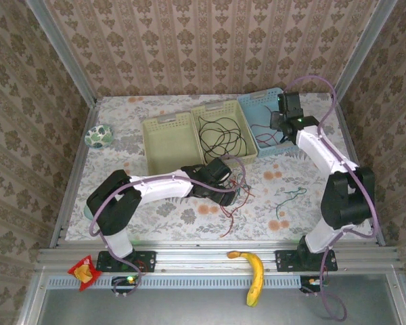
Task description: Untangle the cables
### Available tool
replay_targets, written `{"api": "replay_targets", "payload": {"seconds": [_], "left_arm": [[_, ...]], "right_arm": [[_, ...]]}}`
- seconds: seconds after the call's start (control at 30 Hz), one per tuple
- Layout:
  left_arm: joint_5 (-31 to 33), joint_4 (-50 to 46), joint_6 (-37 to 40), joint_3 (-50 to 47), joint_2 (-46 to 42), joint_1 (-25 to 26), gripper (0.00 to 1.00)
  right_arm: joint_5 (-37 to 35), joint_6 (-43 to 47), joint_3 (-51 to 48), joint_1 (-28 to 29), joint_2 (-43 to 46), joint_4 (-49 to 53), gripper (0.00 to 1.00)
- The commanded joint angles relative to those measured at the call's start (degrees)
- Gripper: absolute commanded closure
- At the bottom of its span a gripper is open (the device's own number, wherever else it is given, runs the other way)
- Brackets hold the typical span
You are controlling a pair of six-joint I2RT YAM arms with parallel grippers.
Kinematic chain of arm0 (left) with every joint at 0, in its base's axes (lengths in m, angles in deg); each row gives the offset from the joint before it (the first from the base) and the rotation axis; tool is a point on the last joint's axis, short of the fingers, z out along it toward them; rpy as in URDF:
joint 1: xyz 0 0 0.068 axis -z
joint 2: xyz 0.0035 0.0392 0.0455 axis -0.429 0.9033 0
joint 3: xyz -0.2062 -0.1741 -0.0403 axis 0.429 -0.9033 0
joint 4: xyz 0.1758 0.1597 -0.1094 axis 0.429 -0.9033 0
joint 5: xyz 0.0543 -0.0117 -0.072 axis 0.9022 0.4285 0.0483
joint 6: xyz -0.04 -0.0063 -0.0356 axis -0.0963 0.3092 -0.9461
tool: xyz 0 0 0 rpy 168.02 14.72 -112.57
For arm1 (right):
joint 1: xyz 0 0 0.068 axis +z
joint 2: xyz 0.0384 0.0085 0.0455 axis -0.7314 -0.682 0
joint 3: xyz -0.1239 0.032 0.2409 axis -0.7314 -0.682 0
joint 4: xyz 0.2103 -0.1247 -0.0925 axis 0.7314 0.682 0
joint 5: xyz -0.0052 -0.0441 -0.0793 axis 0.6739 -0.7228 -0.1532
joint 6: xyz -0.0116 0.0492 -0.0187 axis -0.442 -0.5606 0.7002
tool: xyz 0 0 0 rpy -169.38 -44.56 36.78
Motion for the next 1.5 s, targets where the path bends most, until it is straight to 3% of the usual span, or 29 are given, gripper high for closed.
{"api": "replay_targets", "payload": {"seconds": [0.0, 0.23, 0.43, 0.87, 1.3, 1.37, 1.47], "left_arm": [[-1.0, 1.5, 2.1, -0.4, -2.1, -0.6, 0.13], [-2.2, 4.7, 2.1, -2.5, -3.7, -1.5, 0.14], [-2.3, 4.8, 2.4, -3.0, -3.7, -2.2, 0.16], [-1.0, 4.6, 0.4, -4.9, -3.3, -2.2, 0.19], [-1.0, 2.3, 2.2, -2.8, -0.9, -2.2, 0.20], [-1.3, 2.2, 2.4, -2.4, -0.1, -2.2, 0.20], [-1.5, 1.9, 2.6, -1.7, 0.8, -2.2, 0.20]], "right_arm": [[4.0, -5.8, -6.5, 2.8, 7.5, 0.1, 0.50], [13.9, -6.3, -25.6, 19.4, 25.3, -1.3, 0.50], [23.3, -3.8, -31.3, 26.3, 25.9, 0.8, 0.51], [18.8, -3.7, -31.4, 24.4, 16.4, 1.0, 0.53], [22.0, -4.4, -29.9, 21.6, 8.6, 0.2, 0.59], [22.0, -4.6, -29.7, 21.6, 8.6, -0.2, 0.67], [21.4, -5.1, -29.4, 21.6, 9.7, -0.3, 0.92]]}}
